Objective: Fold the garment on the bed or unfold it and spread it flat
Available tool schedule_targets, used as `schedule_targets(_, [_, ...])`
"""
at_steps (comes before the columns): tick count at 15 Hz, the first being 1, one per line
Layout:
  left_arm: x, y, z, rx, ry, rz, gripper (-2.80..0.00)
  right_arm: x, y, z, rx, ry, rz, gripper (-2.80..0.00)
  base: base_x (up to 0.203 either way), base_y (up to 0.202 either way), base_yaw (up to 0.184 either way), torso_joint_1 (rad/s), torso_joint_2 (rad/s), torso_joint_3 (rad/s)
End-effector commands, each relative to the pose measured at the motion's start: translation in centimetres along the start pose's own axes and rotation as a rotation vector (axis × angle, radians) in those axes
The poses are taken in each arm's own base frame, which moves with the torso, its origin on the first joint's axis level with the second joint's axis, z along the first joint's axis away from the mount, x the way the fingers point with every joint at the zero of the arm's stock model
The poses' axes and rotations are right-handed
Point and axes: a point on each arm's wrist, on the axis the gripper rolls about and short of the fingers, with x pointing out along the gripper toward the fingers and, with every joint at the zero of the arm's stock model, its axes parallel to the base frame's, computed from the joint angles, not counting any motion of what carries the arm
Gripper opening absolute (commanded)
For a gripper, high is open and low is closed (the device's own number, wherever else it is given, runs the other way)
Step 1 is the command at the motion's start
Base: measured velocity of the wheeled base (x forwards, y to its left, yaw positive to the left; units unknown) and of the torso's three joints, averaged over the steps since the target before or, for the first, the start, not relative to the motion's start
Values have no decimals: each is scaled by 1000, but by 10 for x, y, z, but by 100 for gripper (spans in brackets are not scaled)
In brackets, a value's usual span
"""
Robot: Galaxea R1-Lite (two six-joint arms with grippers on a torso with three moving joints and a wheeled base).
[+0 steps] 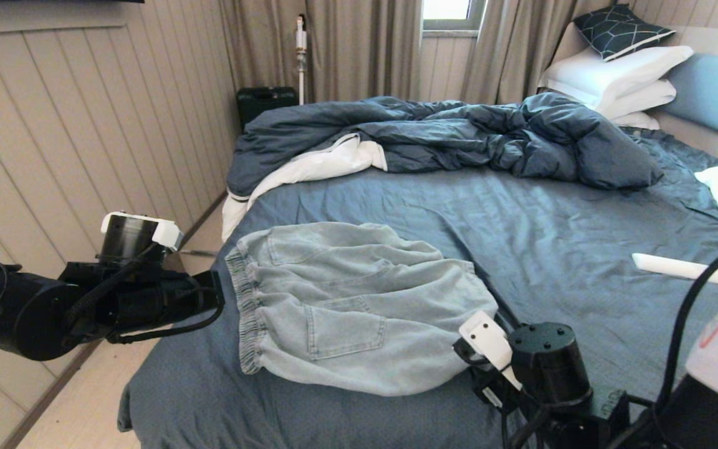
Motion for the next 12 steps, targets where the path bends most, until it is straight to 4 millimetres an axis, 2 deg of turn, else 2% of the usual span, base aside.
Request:
schedule_targets(1, [0,0,0,-3,-1,0,-280,-23,-4,-10,-21,-13,21,0,0,0,0,0,0,0])
schedule_targets(4, [1,0,0,0,0,1,-280,-41,-14,-22,-24,-14,18,0,0,0,0,0,0,0])
schedule_targets(7, [-2,0,1,3,-6,-1,-280,-56,-29,-17,24,-74,-9,0,0,0,0,0,0,0])
schedule_targets(8, [-8,-1,4,4,-27,-8,-280,-63,-36,-14,46,-100,-21,0,0,0,0,0,0,0])
schedule_targets(9, [-18,-3,8,4,-57,-20,-280,-69,-44,-10,70,-129,-34,0,0,0,0,0,0,0])
schedule_targets(12, [-73,-10,26,29,-208,-85,-280,-84,-83,17,184,-213,-115,0,0,0,0,0,0,0])
